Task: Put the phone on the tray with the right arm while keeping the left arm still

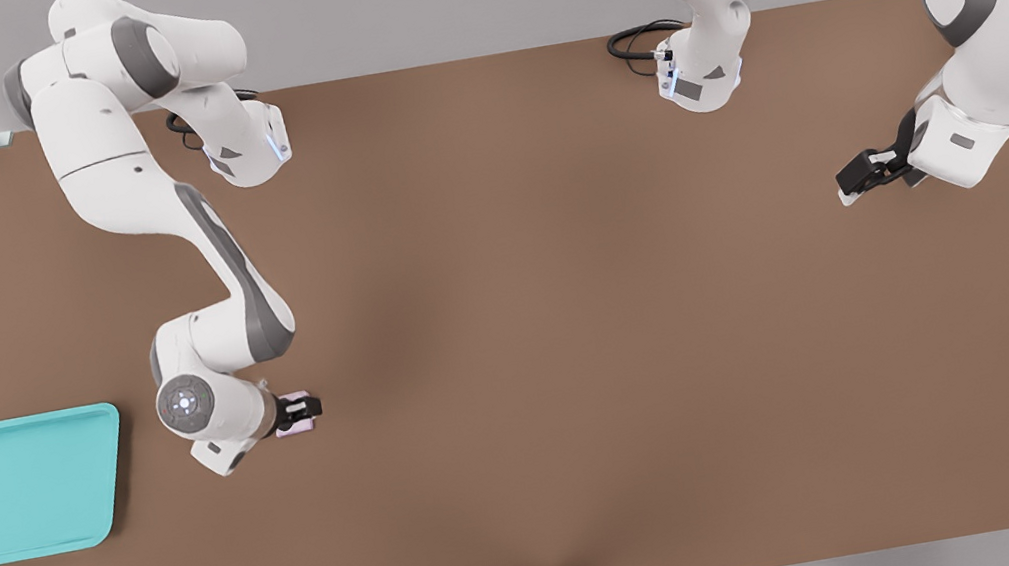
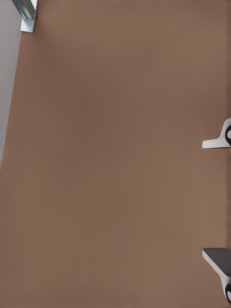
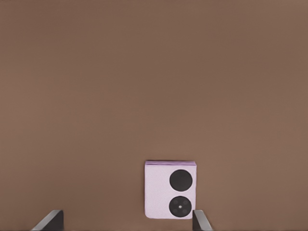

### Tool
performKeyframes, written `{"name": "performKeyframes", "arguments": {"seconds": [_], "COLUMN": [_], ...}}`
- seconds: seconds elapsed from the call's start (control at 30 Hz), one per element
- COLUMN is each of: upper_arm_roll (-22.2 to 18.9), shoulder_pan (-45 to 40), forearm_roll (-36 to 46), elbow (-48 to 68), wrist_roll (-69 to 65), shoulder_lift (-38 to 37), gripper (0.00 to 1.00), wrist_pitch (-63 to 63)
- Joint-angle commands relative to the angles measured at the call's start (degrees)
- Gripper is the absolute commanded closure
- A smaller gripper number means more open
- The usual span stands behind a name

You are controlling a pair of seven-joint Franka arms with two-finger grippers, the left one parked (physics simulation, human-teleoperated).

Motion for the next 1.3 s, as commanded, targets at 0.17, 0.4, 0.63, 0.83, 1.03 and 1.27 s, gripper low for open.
{"name": "performKeyframes", "arguments": {"seconds": [0.17,0.4,0.63,0.83,1.03,1.27], "upper_arm_roll": [2.42,4.09,4.09,4.18,4.18,4.18], "shoulder_pan": [-4.94,-6.53,-7.85,-7.93,-9.07,-8.99], "forearm_roll": [0.13,-0.31,-0.4,-0.4,-2.5,-3.65], "elbow": [-5.65,-8.91,-12.25,-12.87,-12.87,-15.68], "wrist_roll": [2.3,0.01,-3.06,-3.06,-4.38,-4.38], "shoulder_lift": [1.93,3.78,5.01,5.1,5.1,4.83], "gripper": [0.0,0.0,0.0,0.0,0.0,0.0], "wrist_pitch": [11.63,18.58,22.97,23.76,23.94,25.08]}}
